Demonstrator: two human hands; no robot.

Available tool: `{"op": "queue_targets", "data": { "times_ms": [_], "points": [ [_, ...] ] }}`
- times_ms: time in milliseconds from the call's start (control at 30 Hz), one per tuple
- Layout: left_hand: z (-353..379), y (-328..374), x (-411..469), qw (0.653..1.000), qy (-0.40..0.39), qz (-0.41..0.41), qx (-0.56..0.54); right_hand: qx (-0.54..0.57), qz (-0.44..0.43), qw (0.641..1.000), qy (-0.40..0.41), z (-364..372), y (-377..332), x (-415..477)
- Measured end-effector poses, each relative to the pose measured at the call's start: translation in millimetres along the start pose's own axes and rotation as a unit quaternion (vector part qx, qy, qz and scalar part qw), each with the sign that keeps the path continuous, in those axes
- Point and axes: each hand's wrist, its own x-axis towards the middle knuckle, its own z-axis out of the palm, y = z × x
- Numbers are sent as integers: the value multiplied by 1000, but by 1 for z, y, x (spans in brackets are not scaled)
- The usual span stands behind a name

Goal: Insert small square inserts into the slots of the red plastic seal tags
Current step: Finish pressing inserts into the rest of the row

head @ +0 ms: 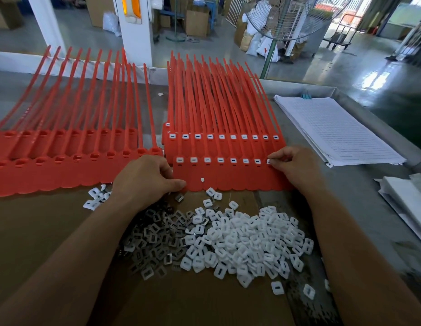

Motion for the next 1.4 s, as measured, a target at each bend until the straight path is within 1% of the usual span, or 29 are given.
{"op": "queue_targets", "data": {
  "times_ms": [167,533,700,867,1067,1267,1333,1400],
  "points": [
    [0,0,0,1000,1,0,-1,19,27,999,-1,0,-2,0],
    [1,-1,0,1000,1,-1,-3,6,43,999,-22,1,-6,5],
    [1,-1,-1,1000,3,0,-5,21,71,997,-15,2,-7,9],
    [0,0,-1,1000,1,-3,-4,4,85,996,-8,7,-6,14],
    [0,1,-1,1000,0,-3,-9,-15,49,999,-4,6,-4,7],
    [1,0,1,1000,5,-4,-10,80,35,996,-23,-12,-16,-2],
    [1,0,1,1000,5,-4,-12,95,18,995,-24,-19,-25,-6],
    [2,-1,2,1000,4,-5,-13,93,-3,995,-45,-25,-34,-11]
  ]
}}
